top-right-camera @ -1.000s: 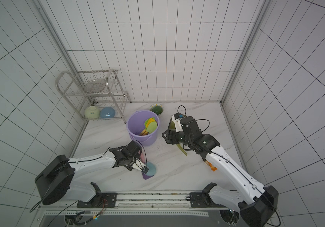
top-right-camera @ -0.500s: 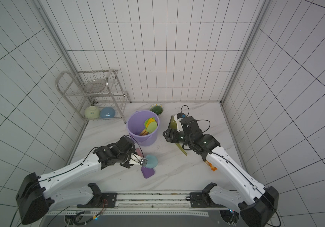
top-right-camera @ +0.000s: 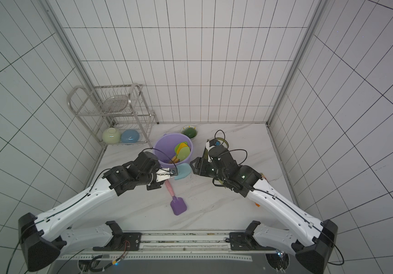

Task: Organize the gardening tools
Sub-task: Pick up the gardening tool from the center of the board.

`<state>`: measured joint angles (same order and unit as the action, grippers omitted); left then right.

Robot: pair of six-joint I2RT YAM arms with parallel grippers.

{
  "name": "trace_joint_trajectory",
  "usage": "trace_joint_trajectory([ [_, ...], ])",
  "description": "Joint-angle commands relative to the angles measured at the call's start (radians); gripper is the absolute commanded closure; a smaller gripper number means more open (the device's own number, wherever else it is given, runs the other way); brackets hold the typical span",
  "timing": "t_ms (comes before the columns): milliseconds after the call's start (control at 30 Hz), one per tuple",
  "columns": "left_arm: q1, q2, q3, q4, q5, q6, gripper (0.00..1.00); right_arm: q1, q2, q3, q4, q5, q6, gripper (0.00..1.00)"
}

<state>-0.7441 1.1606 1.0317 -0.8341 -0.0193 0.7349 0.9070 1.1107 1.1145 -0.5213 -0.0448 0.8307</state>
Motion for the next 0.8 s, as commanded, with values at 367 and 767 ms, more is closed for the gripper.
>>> trace_joint_trajectory([
  [367, -0.010, 0.030, 0.040, 0.013, -0.086, -0.125, 0.86, 0.067, 0.142, 0.080, 0.061, 0.091, 0.076, 0.54],
  [767, -0.011, 0.020, 0.053, 0.014, -0.071, -0.138, 0.85, 0.068, 0.193, 0.058, 0.162, 0.031, 0.081, 0.81],
])
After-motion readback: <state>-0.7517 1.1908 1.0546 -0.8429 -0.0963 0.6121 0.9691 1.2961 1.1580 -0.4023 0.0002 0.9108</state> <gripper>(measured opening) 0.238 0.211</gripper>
